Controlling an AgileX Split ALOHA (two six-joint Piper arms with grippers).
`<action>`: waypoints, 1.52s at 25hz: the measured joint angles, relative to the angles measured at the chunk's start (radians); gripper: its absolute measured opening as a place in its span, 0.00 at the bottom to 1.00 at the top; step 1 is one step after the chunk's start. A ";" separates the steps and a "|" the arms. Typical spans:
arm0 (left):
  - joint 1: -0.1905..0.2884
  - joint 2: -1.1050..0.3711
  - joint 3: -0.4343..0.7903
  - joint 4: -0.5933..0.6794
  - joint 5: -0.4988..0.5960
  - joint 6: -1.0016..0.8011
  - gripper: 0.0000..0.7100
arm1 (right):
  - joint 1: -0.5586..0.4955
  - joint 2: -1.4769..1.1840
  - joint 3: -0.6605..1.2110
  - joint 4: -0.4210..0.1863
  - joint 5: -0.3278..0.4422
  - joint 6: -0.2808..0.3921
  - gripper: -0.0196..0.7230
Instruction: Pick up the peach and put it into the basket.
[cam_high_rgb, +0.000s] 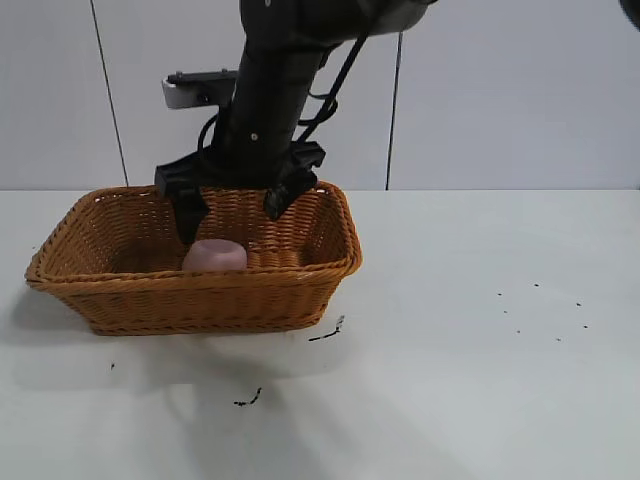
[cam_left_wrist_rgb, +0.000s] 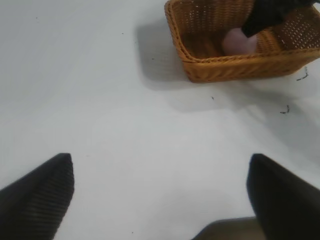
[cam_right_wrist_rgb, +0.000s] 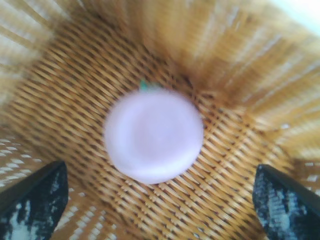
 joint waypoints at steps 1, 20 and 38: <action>0.000 0.000 0.000 0.000 0.000 0.000 0.97 | -0.002 -0.021 0.000 0.000 0.001 0.000 0.95; 0.000 0.000 0.000 0.000 0.000 0.000 0.97 | -0.516 -0.125 0.000 -0.009 0.122 -0.001 0.95; 0.000 0.000 0.000 0.000 0.000 0.000 0.97 | -0.626 -0.286 0.083 0.006 0.316 -0.030 0.95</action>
